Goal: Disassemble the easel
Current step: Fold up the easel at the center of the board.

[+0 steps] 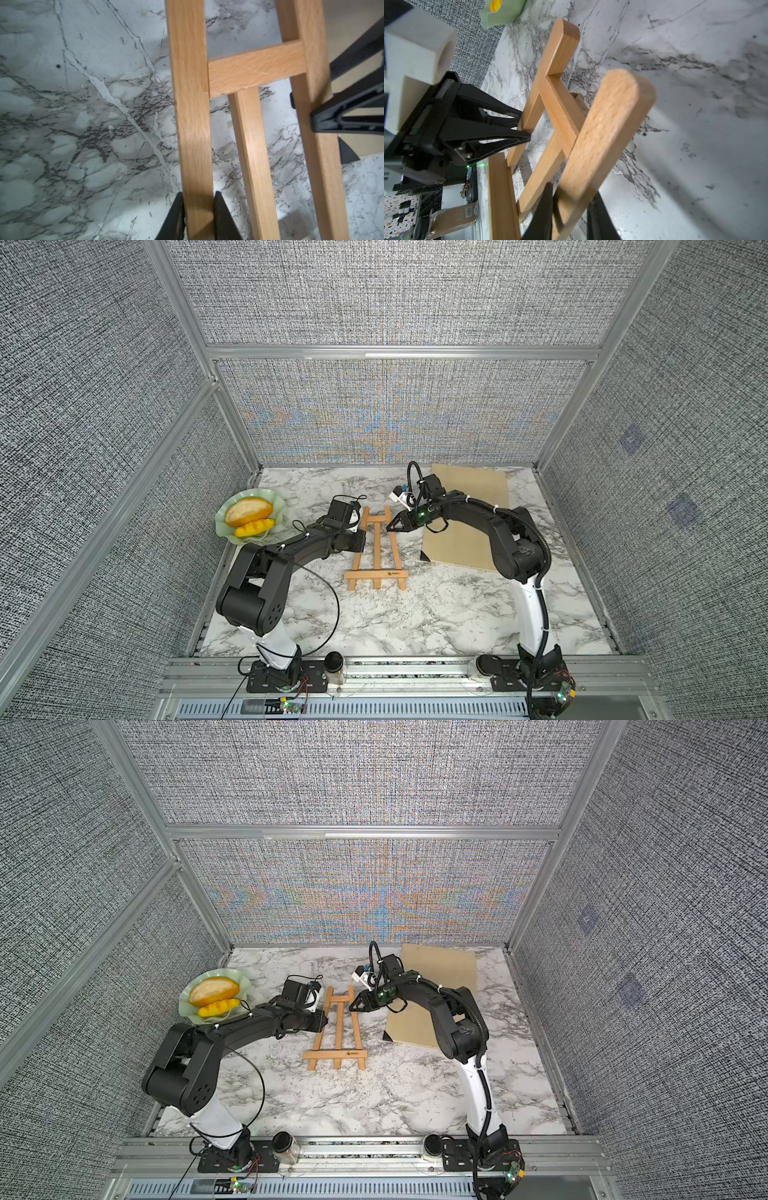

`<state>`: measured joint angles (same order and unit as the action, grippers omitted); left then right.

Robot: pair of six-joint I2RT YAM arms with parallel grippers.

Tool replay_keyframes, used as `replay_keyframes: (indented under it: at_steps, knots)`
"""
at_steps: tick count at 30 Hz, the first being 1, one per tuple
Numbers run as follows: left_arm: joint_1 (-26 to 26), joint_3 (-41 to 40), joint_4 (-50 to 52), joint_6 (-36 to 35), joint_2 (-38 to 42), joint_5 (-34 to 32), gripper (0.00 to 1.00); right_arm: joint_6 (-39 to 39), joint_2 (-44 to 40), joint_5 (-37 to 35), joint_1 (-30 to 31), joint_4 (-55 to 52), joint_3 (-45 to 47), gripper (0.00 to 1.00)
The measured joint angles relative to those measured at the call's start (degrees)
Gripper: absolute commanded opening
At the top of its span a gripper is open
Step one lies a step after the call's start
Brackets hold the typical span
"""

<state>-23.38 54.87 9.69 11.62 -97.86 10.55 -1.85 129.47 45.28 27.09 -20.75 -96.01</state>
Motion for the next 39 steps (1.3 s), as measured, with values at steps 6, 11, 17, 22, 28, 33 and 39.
replay_keyframes:
  at_steps: [6, 11, 17, 22, 28, 33, 39]
  knots:
    - [0.0, 2.16, 1.57, 0.31, -3.06, -1.27, 0.19, -2.16, 1.92, -2.99, 0.31, -0.31, -1.75, 0.17]
    - [0.0, 3.76, 2.32, 0.39, -5.11, -1.7, 0.18, -3.76, 2.97, -6.4, 0.74, -1.84, -3.56, 0.19]
    - [-0.07, 4.0, 2.21, 0.37, -5.51, -2.45, 0.18, -3.32, 2.78, -9.77, 1.36, -2.27, -3.85, 0.31]
    - [-0.04, 4.04, 0.48, 0.02, -5.62, -2.93, 0.18, -1.2, 2.16, -12.37, 1.46, -1.44, -3.89, 0.34]
    - [0.09, 4.11, 0.44, -1.09, -6.16, -3.37, 0.18, 0.46, 1.75, -18.95, 1.07, 0.57, -4.33, 0.38]
    - [0.22, 4.11, 0.63, -1.11, -6.27, -3.26, 0.18, 0.9, 2.03, -23.98, 0.87, 1.64, -5.09, 0.39]
    - [0.22, 3.76, 0.33, -1.11, -6.05, -3.26, 0.18, 0.66, -0.83, -26.29, 0.81, 3.45, -1.57, 0.4]
